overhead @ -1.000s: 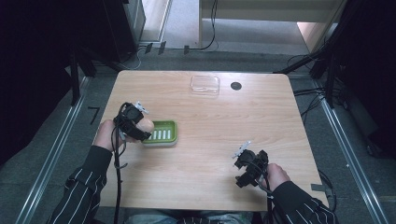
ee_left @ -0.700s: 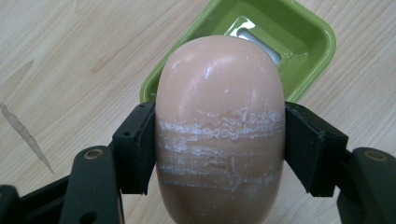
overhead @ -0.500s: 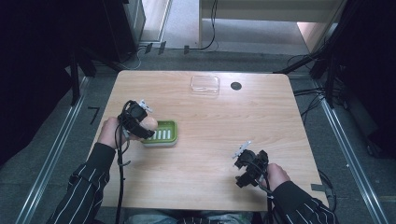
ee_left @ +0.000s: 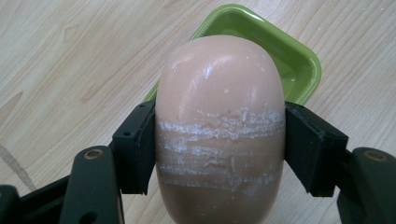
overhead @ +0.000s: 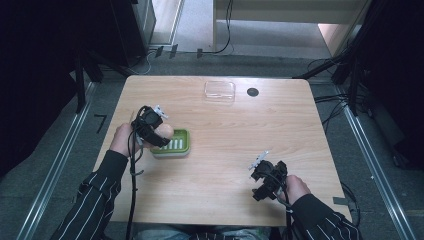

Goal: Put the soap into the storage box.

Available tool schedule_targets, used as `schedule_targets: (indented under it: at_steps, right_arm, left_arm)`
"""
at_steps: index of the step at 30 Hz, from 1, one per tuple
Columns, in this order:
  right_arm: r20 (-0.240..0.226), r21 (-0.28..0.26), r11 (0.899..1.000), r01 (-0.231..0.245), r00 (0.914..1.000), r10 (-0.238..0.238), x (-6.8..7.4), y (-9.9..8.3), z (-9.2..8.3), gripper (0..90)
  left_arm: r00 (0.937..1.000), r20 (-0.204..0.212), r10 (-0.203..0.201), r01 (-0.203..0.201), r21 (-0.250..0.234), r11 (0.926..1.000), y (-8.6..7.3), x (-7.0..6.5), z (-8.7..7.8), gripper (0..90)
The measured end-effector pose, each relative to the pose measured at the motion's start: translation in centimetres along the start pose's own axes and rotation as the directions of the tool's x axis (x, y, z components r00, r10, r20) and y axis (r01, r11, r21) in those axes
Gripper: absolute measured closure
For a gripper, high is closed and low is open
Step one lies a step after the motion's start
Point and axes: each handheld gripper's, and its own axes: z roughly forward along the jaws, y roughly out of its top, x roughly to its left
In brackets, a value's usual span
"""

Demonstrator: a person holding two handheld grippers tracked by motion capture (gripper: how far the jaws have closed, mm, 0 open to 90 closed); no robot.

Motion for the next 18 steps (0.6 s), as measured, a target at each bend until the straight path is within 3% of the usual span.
schedule_targets:
  at_steps: [13,18]
  right_arm:
    - [0.002,0.003,1.000,0.001,1.0000,-0.001,0.0,0.0,0.0,14.3]
    - [0.002,0.003,1.000,-0.001,1.0000,0.001,-0.1,-0.1,0.0,14.3]
  left_arm:
    - [0.9995,0.000,0.033,-0.033,-0.010,0.9994,0.8,-0.4,0.9,33.8]
    - [0.9997,-0.001,0.023,-0.023,-0.021,0.9995,0.9,-0.4,1.1,33.8]
